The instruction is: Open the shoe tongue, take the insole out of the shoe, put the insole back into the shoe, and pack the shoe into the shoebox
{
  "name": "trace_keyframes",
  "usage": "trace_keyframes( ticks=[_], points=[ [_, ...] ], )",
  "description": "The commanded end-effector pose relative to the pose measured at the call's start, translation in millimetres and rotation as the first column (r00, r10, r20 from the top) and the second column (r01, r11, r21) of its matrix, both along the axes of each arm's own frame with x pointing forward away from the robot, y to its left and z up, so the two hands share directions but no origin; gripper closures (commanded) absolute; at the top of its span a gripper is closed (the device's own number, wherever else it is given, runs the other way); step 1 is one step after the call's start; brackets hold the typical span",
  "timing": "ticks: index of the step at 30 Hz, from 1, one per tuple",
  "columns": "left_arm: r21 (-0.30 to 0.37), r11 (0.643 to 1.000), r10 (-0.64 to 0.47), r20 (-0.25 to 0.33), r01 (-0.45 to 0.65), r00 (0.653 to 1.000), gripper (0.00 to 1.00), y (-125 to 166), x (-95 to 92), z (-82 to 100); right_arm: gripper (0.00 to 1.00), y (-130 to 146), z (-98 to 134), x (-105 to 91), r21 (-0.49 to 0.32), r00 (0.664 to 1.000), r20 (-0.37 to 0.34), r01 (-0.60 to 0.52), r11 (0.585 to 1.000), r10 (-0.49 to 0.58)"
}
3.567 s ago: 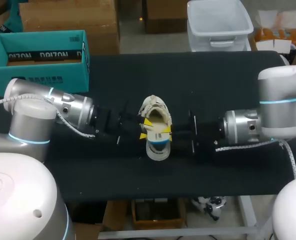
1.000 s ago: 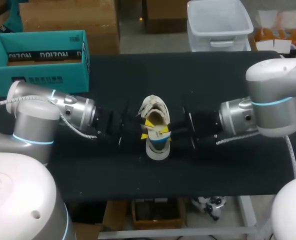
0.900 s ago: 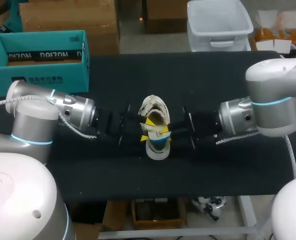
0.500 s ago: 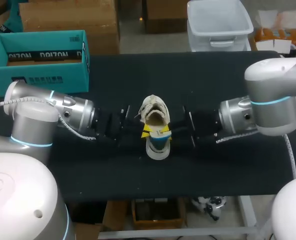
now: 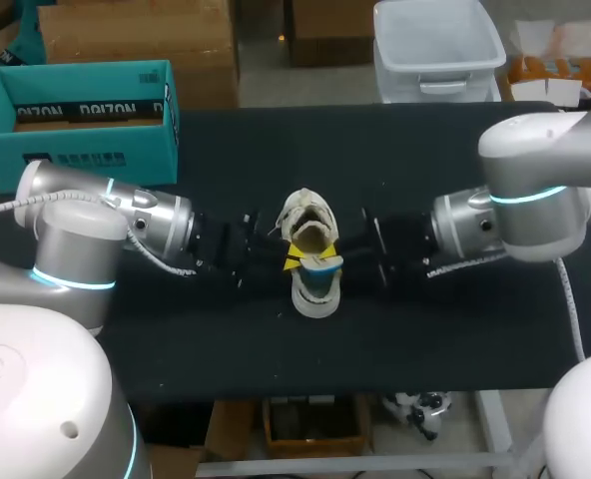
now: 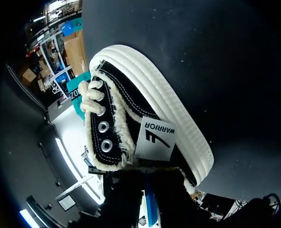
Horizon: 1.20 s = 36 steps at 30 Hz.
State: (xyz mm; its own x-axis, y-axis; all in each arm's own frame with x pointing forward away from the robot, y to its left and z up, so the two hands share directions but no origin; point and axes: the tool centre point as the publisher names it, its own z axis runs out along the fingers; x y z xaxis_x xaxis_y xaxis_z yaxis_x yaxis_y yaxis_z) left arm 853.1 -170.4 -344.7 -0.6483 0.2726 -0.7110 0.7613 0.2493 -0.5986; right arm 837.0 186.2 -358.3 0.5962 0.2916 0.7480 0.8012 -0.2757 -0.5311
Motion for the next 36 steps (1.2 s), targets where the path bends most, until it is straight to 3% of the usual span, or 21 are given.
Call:
trace_keyframes(
  ticks=[1, 3, 6, 9, 12, 13, 17, 22, 27, 30, 34, 35, 36],
  points=[
    [-0.003, 1.000, 0.000, -0.004, 0.000, 1.000, 1.00, -4, 0.1, -2.0, 1.00, 4, -5, 8.2, 0.000, 1.000, -0.003, -0.007, 1.000, 0.007],
    [-0.005, 1.000, -0.002, -0.008, 0.002, 1.000, 1.00, -4, -0.5, -2.5, 0.96, 5, -4, 6.6, -0.004, 1.000, -0.004, -0.004, 1.000, 0.004],
    [-0.008, 1.000, -0.005, -0.008, 0.005, 1.000, 1.00, -3, -2.5, -1.7, 0.57, 4, 2, -1.2, -0.013, 1.000, -0.008, 0.006, 1.000, -0.006],
    [-0.013, 1.000, -0.008, -0.008, 0.008, 1.000, 1.00, -1, -3.9, -0.9, 0.37, 3, 8, -11.7, -0.026, 1.000, -0.004, 0.023, 0.999, -0.023],
    [-0.016, 1.000, -0.009, -0.007, 0.009, 1.000, 1.00, 0, -4.9, -0.4, 0.38, 1, 11, -19.1, -0.032, 0.999, -0.002, 0.032, 0.999, -0.032],
    [-0.020, 1.000, -0.010, -0.007, 0.010, 1.000, 1.00, 0, -5.5, 0.2, 0.50, -1, 13, -25.5, -0.037, 0.999, -0.002, 0.042, 0.998, -0.042],
    [-0.027, 1.000, -0.010, -0.008, 0.010, 1.000, 1.00, 2, -6.4, 1.3, 0.59, -6, 14, -35.0, -0.026, 0.998, 0.006, 0.062, 0.998, -0.062],
    [-0.036, 0.999, -0.020, -0.008, 0.019, 1.000, 1.00, 2, -10.8, 3.0, 0.73, -9, 14, -37.4, 0.000, 0.997, 0.026, 0.066, 0.998, -0.066],
    [-0.038, 0.999, -0.028, -0.006, 0.028, 1.000, 1.00, 2, -13.6, 3.3, 0.78, -6, 14, -35.9, 0.009, 0.998, 0.032, 0.051, 0.999, -0.052],
    [-0.040, 0.999, -0.029, -0.009, 0.028, 1.000, 1.00, 2, -14.3, 3.0, 1.00, -4, 14, -35.4, 0.009, 0.999, 0.034, 0.042, 0.999, -0.042],
    [-0.028, 0.999, -0.039, -0.004, 0.039, 0.999, 1.00, 2, -18.6, 4.0, 1.00, -2, 15, -35.4, 0.009, 0.999, 0.039, 0.034, 0.999, -0.034],
    [-0.022, 0.999, -0.047, 0.006, 0.047, 0.999, 0.93, 2, -20.9, 5.8, 1.00, -1, 16, -35.6, 0.007, 0.999, 0.040, 0.032, 0.999, -0.032],
    [-0.021, 0.998, -0.054, 0.013, 0.055, 0.998, 0.79, 1, -23.2, 7.7, 1.00, 0, 16, -35.8, 0.002, 0.999, 0.044, 0.029, 1.000, -0.029]
  ],
)
